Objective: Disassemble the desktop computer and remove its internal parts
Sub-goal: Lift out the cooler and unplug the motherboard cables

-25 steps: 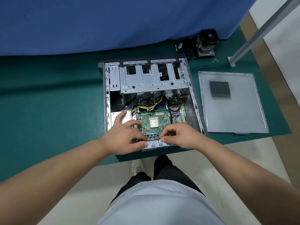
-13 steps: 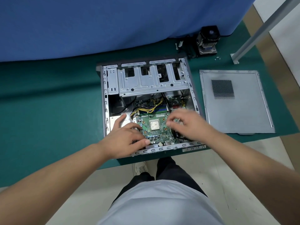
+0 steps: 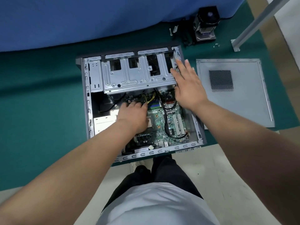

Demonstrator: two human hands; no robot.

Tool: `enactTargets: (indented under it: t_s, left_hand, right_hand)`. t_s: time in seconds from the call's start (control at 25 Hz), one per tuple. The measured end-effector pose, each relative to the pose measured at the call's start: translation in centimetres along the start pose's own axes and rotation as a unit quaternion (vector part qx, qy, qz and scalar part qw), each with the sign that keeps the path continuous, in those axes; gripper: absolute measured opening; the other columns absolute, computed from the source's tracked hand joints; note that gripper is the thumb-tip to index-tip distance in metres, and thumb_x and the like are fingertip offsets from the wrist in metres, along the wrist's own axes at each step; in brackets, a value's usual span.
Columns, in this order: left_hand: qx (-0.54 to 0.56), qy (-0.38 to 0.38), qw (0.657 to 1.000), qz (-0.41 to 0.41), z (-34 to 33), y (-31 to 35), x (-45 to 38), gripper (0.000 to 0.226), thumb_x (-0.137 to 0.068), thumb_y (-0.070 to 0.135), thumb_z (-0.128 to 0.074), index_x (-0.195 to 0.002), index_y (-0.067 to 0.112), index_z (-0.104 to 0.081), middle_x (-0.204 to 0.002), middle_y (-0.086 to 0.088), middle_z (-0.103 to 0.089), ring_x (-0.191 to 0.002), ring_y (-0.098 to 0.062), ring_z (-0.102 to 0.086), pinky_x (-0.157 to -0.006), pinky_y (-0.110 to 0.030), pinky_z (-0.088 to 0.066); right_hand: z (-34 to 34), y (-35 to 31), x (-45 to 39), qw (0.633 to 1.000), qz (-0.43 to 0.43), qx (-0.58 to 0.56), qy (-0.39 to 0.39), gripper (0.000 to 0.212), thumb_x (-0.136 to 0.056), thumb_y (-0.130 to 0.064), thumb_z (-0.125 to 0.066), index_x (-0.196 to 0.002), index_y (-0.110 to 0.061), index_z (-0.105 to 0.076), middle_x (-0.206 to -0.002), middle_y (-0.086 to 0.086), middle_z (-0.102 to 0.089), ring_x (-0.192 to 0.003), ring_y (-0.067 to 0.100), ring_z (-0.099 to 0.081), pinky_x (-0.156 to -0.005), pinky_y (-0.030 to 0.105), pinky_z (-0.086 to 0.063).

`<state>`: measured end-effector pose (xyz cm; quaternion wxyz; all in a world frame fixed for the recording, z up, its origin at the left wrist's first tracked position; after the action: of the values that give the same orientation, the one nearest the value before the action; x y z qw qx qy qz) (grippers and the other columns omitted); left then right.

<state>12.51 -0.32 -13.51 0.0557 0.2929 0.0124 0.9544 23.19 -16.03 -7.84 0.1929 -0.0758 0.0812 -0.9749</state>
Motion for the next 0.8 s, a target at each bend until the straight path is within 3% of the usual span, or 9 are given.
enactTargets:
  t_s: [0.12, 0.16, 0.24, 0.32, 0.48, 0.56, 0.64, 0.68, 0.8]
  left_hand:
    - [0.037, 0.061, 0.993, -0.095, 0.9, 5.5, 0.4, 0.062, -0.096, 0.049, -0.057, -0.151, 0.025, -0.042, -0.157, -0.009, -0.040, -0.148, -0.034, -0.032, -0.118, -0.054, -0.030]
    - [0.057, 0.045, 0.986, -0.153, 0.4, 8.0, 0.9, 0.054, -0.096, 0.051, -0.056, -0.144, 0.026, -0.051, -0.149, -0.007, -0.050, -0.141, -0.032, -0.041, -0.114, -0.052, -0.037]
    - [0.165, -0.088, 0.962, -0.201, -2.2, 11.5, 1.6, 0.046, -0.099, 0.054, -0.054, -0.134, 0.026, -0.061, -0.130, -0.004, -0.064, -0.121, -0.028, -0.057, -0.103, -0.044, -0.048]
    - [0.251, -0.176, 0.935, -0.179, -4.0, 12.8, 1.4, 0.043, -0.099, 0.053, -0.060, -0.128, 0.022, -0.065, -0.120, -0.004, -0.068, -0.109, -0.026, -0.062, -0.095, -0.040, -0.053]
    - [0.238, -0.133, 0.949, -0.158, -3.6, 12.2, -0.1, 0.021, -0.102, 0.034, -0.060, -0.116, 0.022, -0.070, -0.109, -0.003, -0.069, -0.104, -0.027, -0.063, -0.089, -0.037, -0.052]
    - [0.196, -0.132, 0.962, -0.135, -3.7, 12.1, -0.6, 0.022, -0.099, 0.026, -0.055, -0.117, 0.026, -0.068, -0.111, -0.002, -0.068, -0.107, -0.026, -0.061, -0.099, -0.041, -0.048]
    - [0.176, -0.156, 0.965, -0.118, -4.1, 12.9, -0.9, 0.028, -0.094, 0.021, -0.053, -0.119, 0.025, -0.066, -0.111, -0.001, -0.067, -0.110, -0.026, -0.060, -0.108, -0.045, -0.037]
    - [0.197, -0.171, 0.959, -0.107, -4.5, 13.5, -1.2, 0.030, -0.093, 0.019, -0.053, -0.120, 0.022, -0.066, -0.113, -0.003, -0.067, -0.110, -0.027, -0.060, -0.107, -0.044, -0.040]
    - [0.295, -0.201, 0.932, -0.060, -5.6, 14.6, -2.2, 0.029, -0.094, 0.012, -0.056, -0.122, 0.010, -0.066, -0.116, -0.011, -0.067, -0.101, -0.027, -0.062, -0.085, -0.033, -0.052]
  right_hand:
    - [0.0, -0.2, 0.1, 1.000, 0.003, -0.006, 0.000, 0.072, -0.092, -0.005, -0.051, -0.160, -0.018, -0.030, -0.172, -0.002, 0.002, -0.158, 0.023, 0.008, -0.127, 0.038, 0.003]
    - [0.1, -0.3, 0.1, 1.000, 0.004, -0.008, 0.001, 0.071, -0.092, -0.005, -0.050, -0.159, -0.018, -0.031, -0.172, -0.002, 0.001, -0.158, 0.023, 0.008, -0.127, 0.038, 0.002]
    - [0.1, -0.3, 0.2, 1.000, 0.004, -0.014, 0.000, 0.071, -0.092, -0.005, -0.051, -0.159, -0.018, -0.032, -0.172, -0.002, 0.001, -0.158, 0.024, 0.007, -0.128, 0.040, -0.001]
    - [0.1, -0.3, 0.2, 1.000, 0.002, -0.018, -0.002, 0.071, -0.092, -0.005, -0.051, -0.159, -0.018, -0.032, -0.172, -0.003, 0.001, -0.158, 0.023, 0.007, -0.128, 0.042, -0.004]
    - [0.1, -0.4, 0.2, 1.000, 0.004, -0.019, -0.001, 0.071, -0.090, -0.006, -0.052, -0.158, -0.018, -0.033, -0.172, -0.002, 0.000, -0.158, 0.024, 0.007, -0.129, 0.044, -0.008]
    - [0.1, -0.3, 0.1, 1.000, 0.008, -0.003, -0.001, 0.071, -0.091, -0.010, -0.054, -0.158, -0.017, -0.032, -0.172, 0.001, -0.001, -0.158, 0.027, 0.006, -0.129, 0.045, -0.007]
    - [0.0, -0.5, 0.0, 0.999, 0.018, 0.031, -0.007, 0.073, -0.093, -0.021, -0.056, -0.160, -0.015, -0.028, -0.172, 0.006, 0.001, -0.158, 0.031, 0.007, -0.128, 0.047, -0.005]
    - [-0.2, -0.7, 0.0, 0.998, 0.032, 0.055, -0.013, 0.075, -0.095, -0.030, -0.056, -0.161, -0.014, -0.024, -0.172, 0.010, 0.003, -0.157, 0.033, 0.009, -0.128, 0.049, -0.003]
    - [-0.7, -1.2, 0.2, 0.983, 0.127, 0.124, -0.049, 0.084, -0.100, -0.059, -0.037, -0.164, -0.014, -0.007, -0.170, 0.015, 0.011, -0.156, 0.035, 0.014, -0.127, 0.050, 0.003]
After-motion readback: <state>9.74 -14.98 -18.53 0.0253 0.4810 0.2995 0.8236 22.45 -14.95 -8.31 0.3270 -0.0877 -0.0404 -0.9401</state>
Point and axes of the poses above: each hand's wrist, its own x-axis away from the middle knuckle, its own z-axis out of the back of the hand, y = z × x, the point moved 10 cm from there along -x, towards the middle knuckle
